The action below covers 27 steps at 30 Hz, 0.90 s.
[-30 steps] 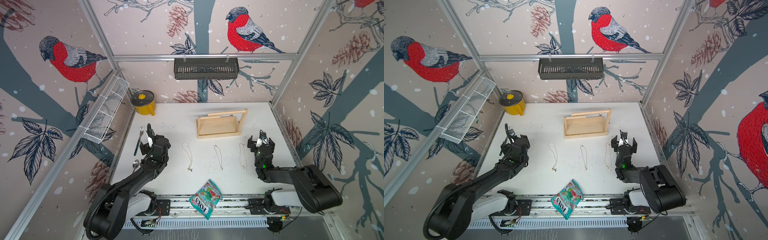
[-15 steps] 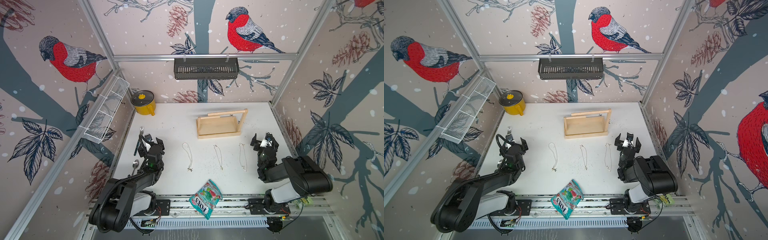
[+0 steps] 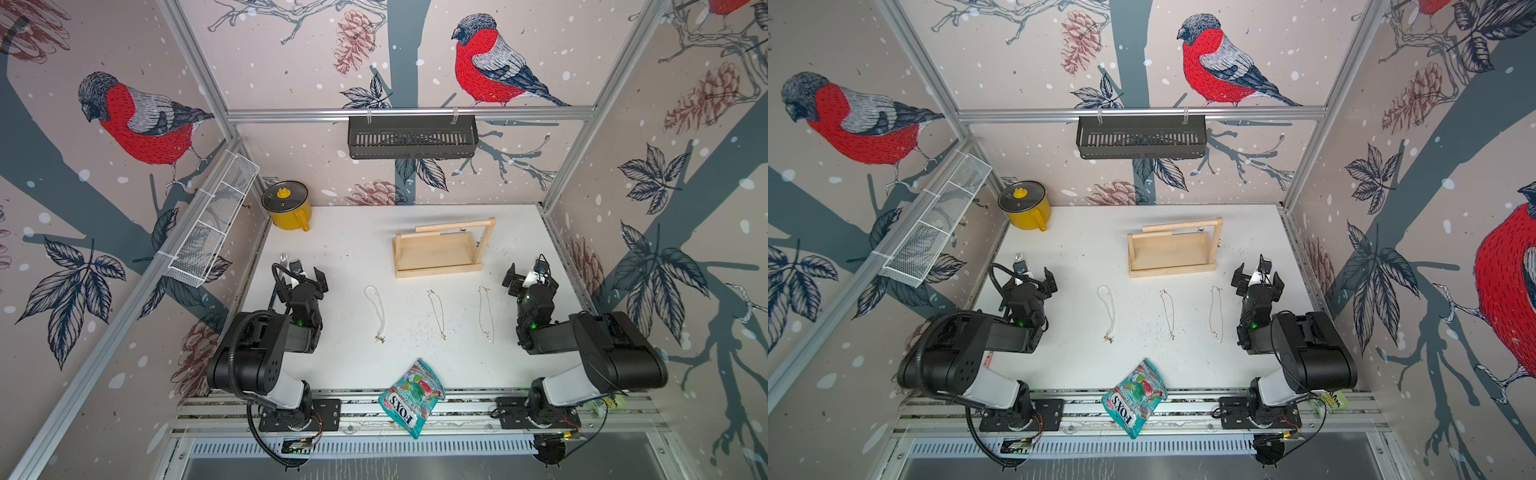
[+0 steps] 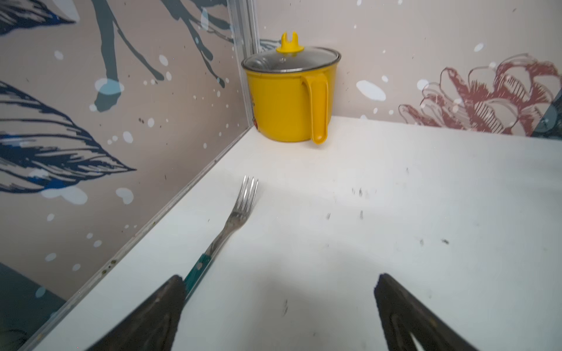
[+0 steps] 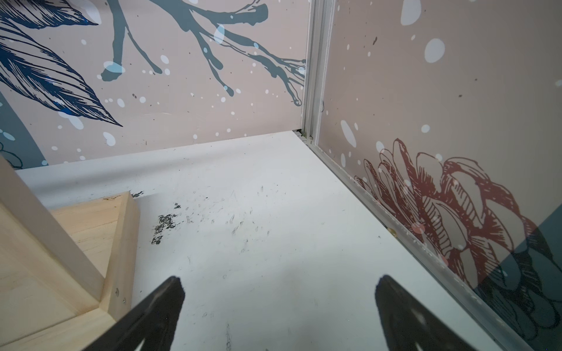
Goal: Take the necklace off the jewelry display stand
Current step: Reset both arms
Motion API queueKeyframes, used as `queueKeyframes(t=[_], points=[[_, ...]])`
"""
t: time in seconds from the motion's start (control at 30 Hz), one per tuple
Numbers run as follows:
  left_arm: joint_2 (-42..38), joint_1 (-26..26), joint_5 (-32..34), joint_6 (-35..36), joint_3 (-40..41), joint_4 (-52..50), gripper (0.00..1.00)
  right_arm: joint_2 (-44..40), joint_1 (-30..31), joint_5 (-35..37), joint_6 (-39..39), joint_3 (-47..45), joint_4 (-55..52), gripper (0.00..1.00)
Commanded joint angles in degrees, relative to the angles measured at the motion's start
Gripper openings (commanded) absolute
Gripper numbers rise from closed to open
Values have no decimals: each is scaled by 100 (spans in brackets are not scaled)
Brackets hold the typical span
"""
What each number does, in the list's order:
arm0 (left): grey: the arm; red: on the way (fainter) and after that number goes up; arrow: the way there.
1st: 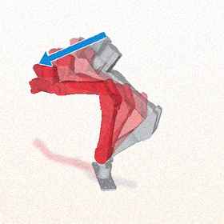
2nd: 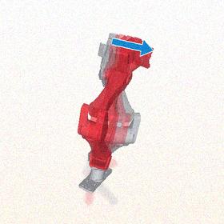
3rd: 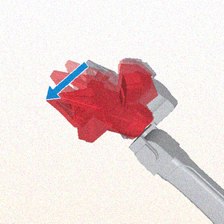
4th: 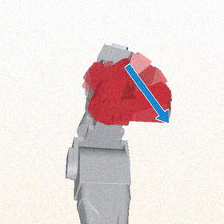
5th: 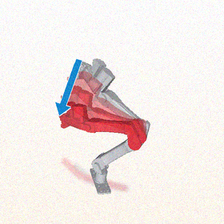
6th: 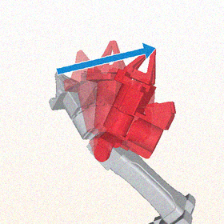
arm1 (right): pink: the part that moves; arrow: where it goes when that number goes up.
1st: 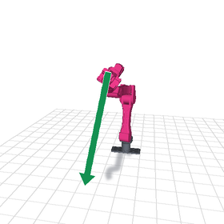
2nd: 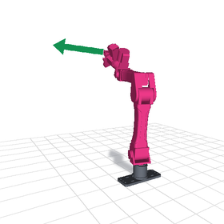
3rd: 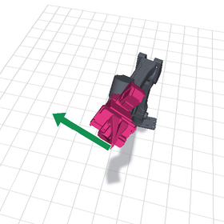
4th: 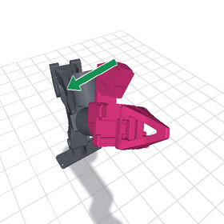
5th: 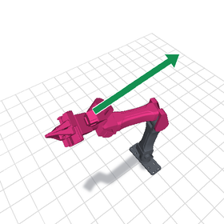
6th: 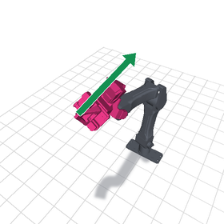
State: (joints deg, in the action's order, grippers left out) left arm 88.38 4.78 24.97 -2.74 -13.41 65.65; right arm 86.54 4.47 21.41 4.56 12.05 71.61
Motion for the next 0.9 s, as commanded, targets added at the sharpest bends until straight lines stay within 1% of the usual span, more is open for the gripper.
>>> queueKeyframes(t=[0.0, 0.07, 0.87], points=[[-88, -29, -269, -18, -61, 454, 98, -16, -7, -34, 72, 25, -7, 100], [-244, -29, -254, -199, -230, -118, 98, -23, -8, -38, 72, 29, -21, 100], [-242, -34, -247, -209, -232, -94, 98, -16, -25, -76, 72, 52, -53, 100]])
